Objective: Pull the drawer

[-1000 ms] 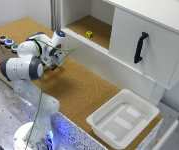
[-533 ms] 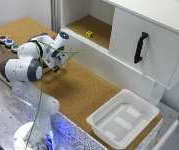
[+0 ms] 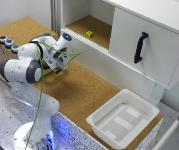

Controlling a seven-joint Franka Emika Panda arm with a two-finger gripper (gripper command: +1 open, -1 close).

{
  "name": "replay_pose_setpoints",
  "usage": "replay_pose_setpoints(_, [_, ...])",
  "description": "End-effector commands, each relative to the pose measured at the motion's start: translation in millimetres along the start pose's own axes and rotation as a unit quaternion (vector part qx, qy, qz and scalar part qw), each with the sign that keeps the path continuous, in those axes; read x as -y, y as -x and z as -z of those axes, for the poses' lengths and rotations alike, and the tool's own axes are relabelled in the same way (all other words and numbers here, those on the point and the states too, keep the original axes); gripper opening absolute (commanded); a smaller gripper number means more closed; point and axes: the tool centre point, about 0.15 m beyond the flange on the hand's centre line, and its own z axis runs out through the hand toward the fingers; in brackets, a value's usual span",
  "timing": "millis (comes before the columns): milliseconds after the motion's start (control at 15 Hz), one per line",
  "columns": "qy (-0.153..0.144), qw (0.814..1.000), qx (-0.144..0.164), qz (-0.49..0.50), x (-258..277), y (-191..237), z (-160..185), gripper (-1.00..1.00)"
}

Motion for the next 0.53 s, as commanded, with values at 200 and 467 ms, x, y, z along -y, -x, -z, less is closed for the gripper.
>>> replay_pose_setpoints(200, [0.002, 1.000, -0.004, -0.021, -61.5, -7.1, -25.8, -1.00])
replay_pose_setpoints(467, [0.012, 1.000, -0.006, -0.027, -70.2, -7.8, -20.8, -1.00])
